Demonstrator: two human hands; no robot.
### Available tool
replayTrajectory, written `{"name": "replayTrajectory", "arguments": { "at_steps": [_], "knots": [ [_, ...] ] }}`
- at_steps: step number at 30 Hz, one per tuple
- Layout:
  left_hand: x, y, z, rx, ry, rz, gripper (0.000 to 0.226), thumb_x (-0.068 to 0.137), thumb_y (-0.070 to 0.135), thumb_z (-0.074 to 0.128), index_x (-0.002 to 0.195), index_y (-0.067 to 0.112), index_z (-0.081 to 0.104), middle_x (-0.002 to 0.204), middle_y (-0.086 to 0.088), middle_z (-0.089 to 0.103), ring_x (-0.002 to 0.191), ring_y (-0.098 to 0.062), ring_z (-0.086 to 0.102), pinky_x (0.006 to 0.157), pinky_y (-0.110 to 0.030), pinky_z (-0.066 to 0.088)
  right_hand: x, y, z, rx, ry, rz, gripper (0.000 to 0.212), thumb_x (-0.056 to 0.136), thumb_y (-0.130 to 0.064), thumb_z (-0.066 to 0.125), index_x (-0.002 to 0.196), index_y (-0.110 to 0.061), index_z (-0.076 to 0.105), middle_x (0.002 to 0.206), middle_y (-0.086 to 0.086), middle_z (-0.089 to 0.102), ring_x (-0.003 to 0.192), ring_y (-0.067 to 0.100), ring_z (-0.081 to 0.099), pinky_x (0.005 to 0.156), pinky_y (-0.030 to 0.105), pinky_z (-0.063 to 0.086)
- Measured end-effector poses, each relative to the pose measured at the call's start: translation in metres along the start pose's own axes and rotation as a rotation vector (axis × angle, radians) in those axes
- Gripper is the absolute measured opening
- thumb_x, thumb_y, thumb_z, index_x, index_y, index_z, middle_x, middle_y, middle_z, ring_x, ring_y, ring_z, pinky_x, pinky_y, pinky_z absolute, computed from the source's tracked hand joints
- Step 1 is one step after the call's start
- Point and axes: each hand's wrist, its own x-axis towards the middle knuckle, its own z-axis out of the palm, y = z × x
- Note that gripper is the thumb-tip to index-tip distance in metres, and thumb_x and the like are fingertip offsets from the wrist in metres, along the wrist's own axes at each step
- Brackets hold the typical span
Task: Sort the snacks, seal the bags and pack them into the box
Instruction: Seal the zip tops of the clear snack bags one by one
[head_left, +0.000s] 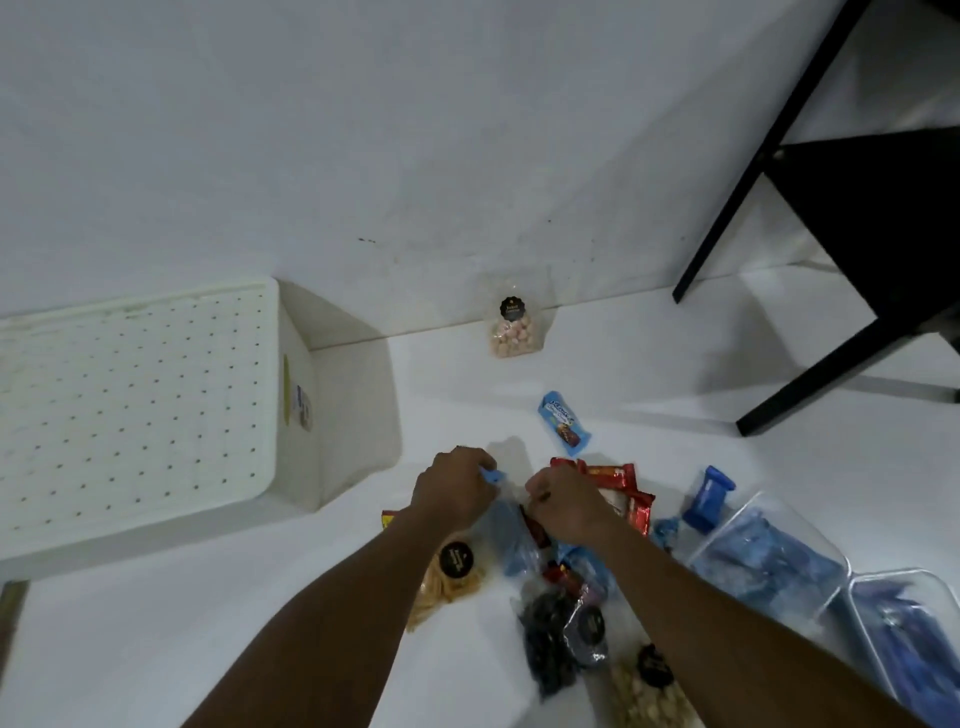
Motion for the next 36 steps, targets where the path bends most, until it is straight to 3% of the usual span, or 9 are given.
{"name": "replayTrajectory", "arguments": {
  "at_steps": [2,5,10,14,17,25,28,33,36],
  "knots": [
    [-0.003,0.001,-0.005,-0.059,0.006,0.044,0.016,0.089,0.023,0.068,0.101,0.018,0.078,0.106,-0.001,0.074,0.101,-0.019,0.067,0.087,-0.027,0.051,-0.006,-0.002,0.001,-0.011,-0.043,-0.005,0.021,0.084,-0.010,0.060,0.098,-0.009,0.076,0.100,0.006,0.073,0.094,0.023,0.068,0.080,0.032,0.056],
    [-0.009,0.002,-0.022,-0.147,-0.015,0.057,0.011,0.089,0.015,0.069,0.092,0.014,0.080,0.094,-0.001,0.077,0.084,-0.012,0.068,0.075,-0.019,0.048,-0.015,-0.010,-0.003,0.026,-0.137,-0.021,0.011,0.087,-0.013,0.064,0.088,-0.011,0.074,0.081,0.000,0.070,0.072,0.012,0.063,0.060,0.024,0.050],
    [-0.041,0.006,-0.066,-0.379,-0.062,0.070,0.007,0.089,0.009,0.071,0.087,0.002,0.072,0.077,-0.007,0.073,0.064,-0.025,0.070,0.049,-0.017,0.047,-0.032,-0.037,-0.023,0.136,-0.140,-0.076,0.004,0.083,-0.008,0.069,0.084,-0.008,0.073,0.087,0.010,0.077,0.074,0.015,0.073,0.076,0.037,0.062],
    [-0.075,0.010,-0.101,-0.488,-0.033,0.070,0.020,0.086,0.013,0.077,0.094,-0.005,0.072,0.079,-0.009,0.073,0.062,-0.017,0.069,0.053,-0.021,0.047,-0.055,-0.073,-0.049,0.139,-0.114,-0.149,0.012,0.085,-0.005,0.064,0.087,-0.006,0.075,0.084,0.011,0.077,0.071,0.018,0.070,0.062,0.026,0.055],
    [-0.095,0.019,-0.124,-0.569,0.026,0.095,0.021,0.087,0.016,0.077,0.095,-0.003,0.073,0.083,-0.009,0.076,0.068,-0.018,0.072,0.058,-0.022,0.048,-0.077,-0.102,-0.076,0.181,-0.067,-0.210,0.009,0.086,-0.012,0.070,0.088,-0.005,0.074,0.081,0.014,0.075,0.072,0.021,0.067,0.062,0.030,0.051],
    [-0.143,0.060,-0.168,-0.616,0.156,0.301,0.010,0.096,0.019,0.066,0.090,0.011,0.068,0.085,-0.001,0.074,0.070,-0.012,0.069,0.063,-0.022,0.049,-0.127,-0.154,-0.131,-0.043,0.057,-0.426,0.010,0.090,-0.009,0.064,0.082,-0.013,0.067,0.085,0.003,0.078,0.079,0.010,0.070,0.061,0.017,0.044],
    [-0.154,0.068,-0.173,-0.659,0.218,0.368,0.011,0.097,0.018,0.064,0.088,0.012,0.067,0.081,0.001,0.072,0.069,-0.011,0.066,0.063,-0.022,0.048,-0.143,-0.160,-0.141,-0.014,0.134,-0.475,0.010,0.090,-0.018,0.068,0.085,-0.010,0.070,0.082,0.001,0.077,0.070,0.009,0.063,0.060,0.018,0.045],
    [-0.167,0.074,-0.174,-0.814,0.250,0.360,0.011,0.096,0.020,0.065,0.087,0.013,0.068,0.079,0.003,0.073,0.070,-0.015,0.066,0.066,-0.026,0.049,-0.165,-0.148,-0.151,0.088,0.159,-0.465,0.018,0.092,-0.023,0.068,0.094,-0.005,0.070,0.087,0.009,0.077,0.074,0.011,0.069,0.060,0.021,0.050],
    [-0.175,0.079,-0.174,-0.798,0.189,0.349,0.014,0.090,0.024,0.072,0.092,0.010,0.070,0.082,0.000,0.074,0.072,-0.014,0.068,0.068,-0.028,0.051,-0.171,-0.144,-0.152,0.107,0.202,-0.510,0.016,0.090,-0.017,0.071,0.086,-0.002,0.067,0.081,0.011,0.075,0.063,0.002,0.067,0.053,0.011,0.045]
  ]
}}
